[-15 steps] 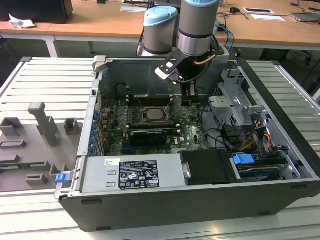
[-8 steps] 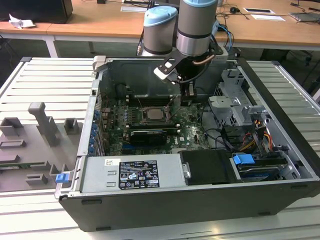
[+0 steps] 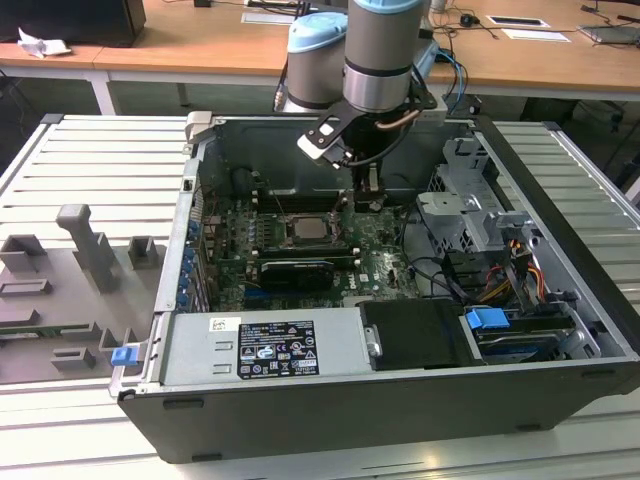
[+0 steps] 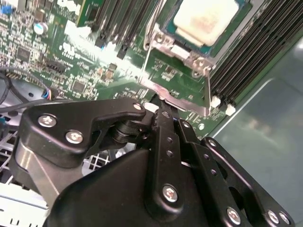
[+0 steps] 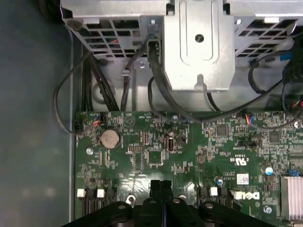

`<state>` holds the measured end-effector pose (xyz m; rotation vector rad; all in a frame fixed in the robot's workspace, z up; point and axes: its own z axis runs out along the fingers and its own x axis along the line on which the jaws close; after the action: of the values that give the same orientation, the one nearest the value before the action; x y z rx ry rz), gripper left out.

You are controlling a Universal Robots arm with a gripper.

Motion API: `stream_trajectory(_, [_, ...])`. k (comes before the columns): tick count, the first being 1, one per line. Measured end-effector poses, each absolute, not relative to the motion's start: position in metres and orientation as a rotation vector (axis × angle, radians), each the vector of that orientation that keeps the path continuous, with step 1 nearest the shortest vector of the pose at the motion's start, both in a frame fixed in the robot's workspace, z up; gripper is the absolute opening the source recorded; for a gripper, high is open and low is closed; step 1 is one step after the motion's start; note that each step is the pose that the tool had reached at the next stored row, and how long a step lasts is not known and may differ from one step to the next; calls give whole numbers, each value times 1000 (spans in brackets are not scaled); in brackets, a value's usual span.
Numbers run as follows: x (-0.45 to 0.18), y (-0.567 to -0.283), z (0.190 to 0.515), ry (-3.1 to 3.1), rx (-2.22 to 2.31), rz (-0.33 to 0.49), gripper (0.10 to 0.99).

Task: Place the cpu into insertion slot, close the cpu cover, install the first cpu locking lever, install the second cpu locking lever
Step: 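Close the cpu cover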

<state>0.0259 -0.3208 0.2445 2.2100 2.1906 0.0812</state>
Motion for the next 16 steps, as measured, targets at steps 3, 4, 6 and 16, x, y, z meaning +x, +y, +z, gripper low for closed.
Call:
stream_trajectory(3, [18, -321, 245, 2191, 2210, 81, 106])
stream_trajectory(4, [16, -321, 244, 2190, 2210, 82, 106])
stream_trajectory(6, [11, -321, 244, 2190, 2209, 83, 106])
stream_trajectory(16, [-12, -321, 231, 2189, 2209, 84, 106])
